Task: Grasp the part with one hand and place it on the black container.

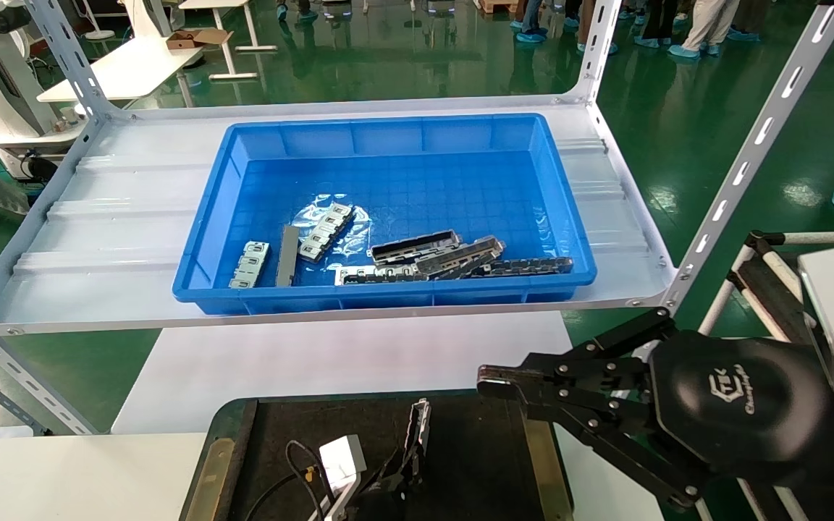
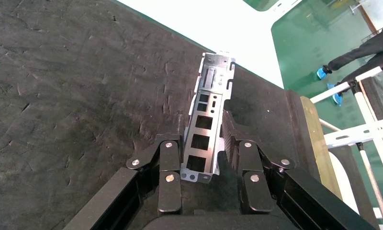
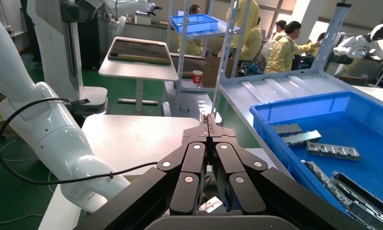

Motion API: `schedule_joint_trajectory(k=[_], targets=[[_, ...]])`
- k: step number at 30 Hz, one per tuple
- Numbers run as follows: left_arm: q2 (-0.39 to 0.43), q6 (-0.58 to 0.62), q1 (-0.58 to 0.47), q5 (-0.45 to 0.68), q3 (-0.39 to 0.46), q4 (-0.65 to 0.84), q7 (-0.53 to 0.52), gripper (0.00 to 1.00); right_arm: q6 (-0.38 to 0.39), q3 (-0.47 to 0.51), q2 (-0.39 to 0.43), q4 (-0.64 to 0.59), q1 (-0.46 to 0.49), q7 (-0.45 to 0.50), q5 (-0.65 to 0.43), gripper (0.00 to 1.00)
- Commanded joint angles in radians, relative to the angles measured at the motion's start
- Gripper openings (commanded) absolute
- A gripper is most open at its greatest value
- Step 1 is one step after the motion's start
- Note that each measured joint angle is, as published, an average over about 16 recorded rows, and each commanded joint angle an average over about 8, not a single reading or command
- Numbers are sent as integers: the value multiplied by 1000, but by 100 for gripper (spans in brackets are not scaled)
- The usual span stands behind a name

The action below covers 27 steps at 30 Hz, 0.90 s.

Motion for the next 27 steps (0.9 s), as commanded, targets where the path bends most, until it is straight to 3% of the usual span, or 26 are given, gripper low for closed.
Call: schedule_joint_trajectory(k=[1, 3, 5, 8, 27], targets=[[0, -15, -7, 5, 23, 1, -27, 35, 0, 0, 0, 0, 0, 0, 0, 77], [-1, -28, -13, 12, 44, 1, -52, 60, 0, 0, 0, 0, 0, 0, 0, 97], [-1, -40, -19, 20, 62, 3, -76, 81, 0, 0, 0, 0, 0, 0, 0, 100], [-1, -56, -27, 30, 88, 6, -110, 100, 0, 0, 0, 0, 0, 0, 0, 100], [-5, -128, -75, 76, 219, 15, -269, 100, 0, 0, 0, 0, 0, 0, 0, 100]])
